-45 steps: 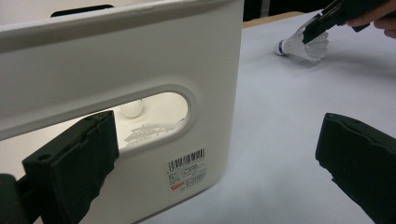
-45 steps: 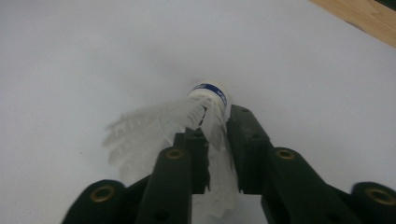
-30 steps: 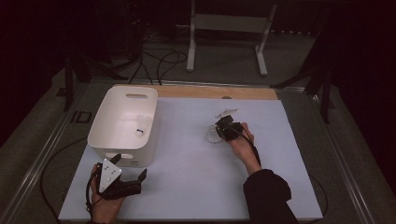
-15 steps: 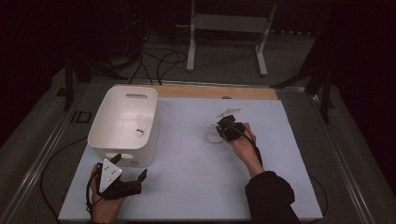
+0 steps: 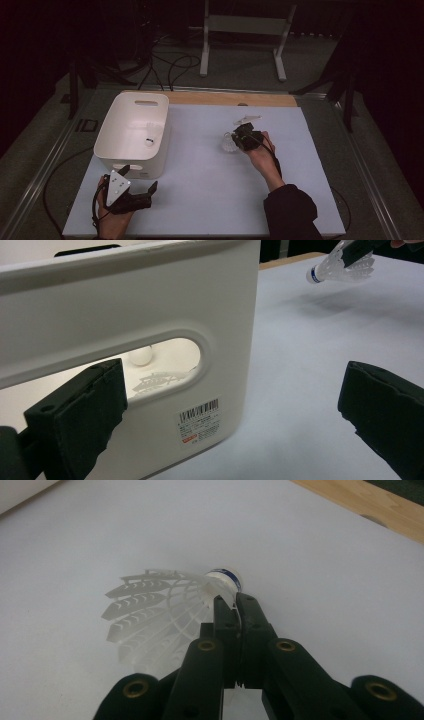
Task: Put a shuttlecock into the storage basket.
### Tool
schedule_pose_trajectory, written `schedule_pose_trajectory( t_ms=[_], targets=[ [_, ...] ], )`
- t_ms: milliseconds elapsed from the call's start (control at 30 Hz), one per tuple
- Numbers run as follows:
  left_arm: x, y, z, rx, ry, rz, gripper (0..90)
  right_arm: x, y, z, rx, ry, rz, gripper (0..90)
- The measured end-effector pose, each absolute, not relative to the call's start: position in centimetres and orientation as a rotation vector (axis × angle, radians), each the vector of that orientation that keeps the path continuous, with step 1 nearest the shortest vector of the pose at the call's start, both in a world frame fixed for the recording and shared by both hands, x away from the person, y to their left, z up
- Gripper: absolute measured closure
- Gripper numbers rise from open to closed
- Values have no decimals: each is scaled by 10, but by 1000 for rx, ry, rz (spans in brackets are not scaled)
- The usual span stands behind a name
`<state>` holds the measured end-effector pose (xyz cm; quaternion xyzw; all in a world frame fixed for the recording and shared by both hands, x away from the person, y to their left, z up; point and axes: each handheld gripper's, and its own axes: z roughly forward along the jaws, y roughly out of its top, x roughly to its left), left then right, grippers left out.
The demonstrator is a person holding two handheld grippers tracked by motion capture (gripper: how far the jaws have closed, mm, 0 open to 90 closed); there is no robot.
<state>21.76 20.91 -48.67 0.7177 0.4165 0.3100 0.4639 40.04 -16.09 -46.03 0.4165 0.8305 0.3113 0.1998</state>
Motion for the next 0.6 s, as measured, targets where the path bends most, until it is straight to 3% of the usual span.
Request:
schedule_pose_trajectory(
  t_ms=[600],
  targets=[
    [218,209,-487,1765,1023,762,1,393,-161,-449,1140,2302,897,889]
  ],
)
